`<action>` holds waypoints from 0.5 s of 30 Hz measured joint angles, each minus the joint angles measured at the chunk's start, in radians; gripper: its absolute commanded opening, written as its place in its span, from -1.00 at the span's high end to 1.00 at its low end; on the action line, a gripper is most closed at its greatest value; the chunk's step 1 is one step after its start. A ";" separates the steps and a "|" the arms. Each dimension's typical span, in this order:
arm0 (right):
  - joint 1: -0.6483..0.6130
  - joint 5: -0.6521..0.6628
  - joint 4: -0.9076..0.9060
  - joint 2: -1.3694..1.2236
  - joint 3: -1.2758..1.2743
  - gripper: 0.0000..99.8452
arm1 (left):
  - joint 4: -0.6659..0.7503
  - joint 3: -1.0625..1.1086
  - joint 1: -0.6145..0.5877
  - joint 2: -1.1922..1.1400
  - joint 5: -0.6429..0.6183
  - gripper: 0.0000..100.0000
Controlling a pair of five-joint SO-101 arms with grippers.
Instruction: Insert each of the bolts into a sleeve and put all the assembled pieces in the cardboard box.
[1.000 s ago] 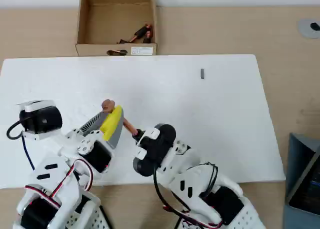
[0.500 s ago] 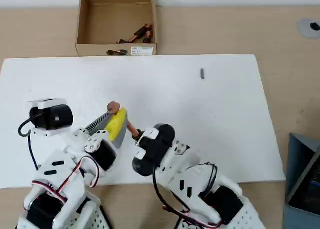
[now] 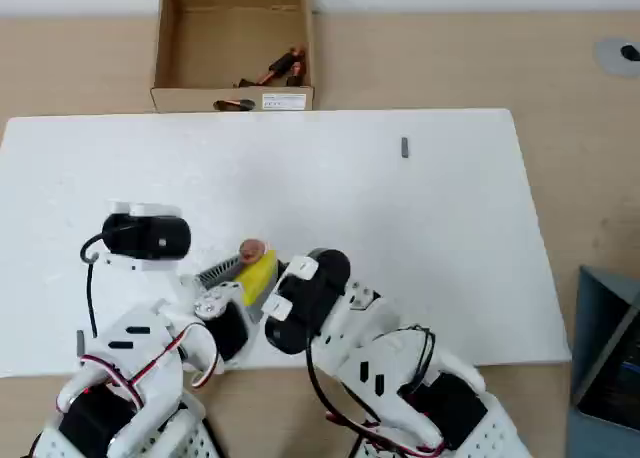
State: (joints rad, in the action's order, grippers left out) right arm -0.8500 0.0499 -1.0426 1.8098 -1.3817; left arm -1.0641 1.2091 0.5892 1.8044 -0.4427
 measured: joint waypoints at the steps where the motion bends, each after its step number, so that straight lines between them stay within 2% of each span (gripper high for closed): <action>1: -0.002 0.000 0.000 0.000 0.000 0.98 | -0.015 -0.002 0.000 0.005 0.000 1.00; 9: -0.005 0.002 -0.002 0.000 -0.002 0.98 | -0.061 0.002 0.023 0.008 0.029 0.98; 15: 0.002 0.002 -0.003 -0.002 -0.005 0.98 | -0.072 0.025 0.017 0.009 0.094 0.64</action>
State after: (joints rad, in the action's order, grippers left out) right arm -0.8485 0.0514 -1.0457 1.8082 -1.3863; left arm -1.1362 1.2336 0.6061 1.8136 -0.3491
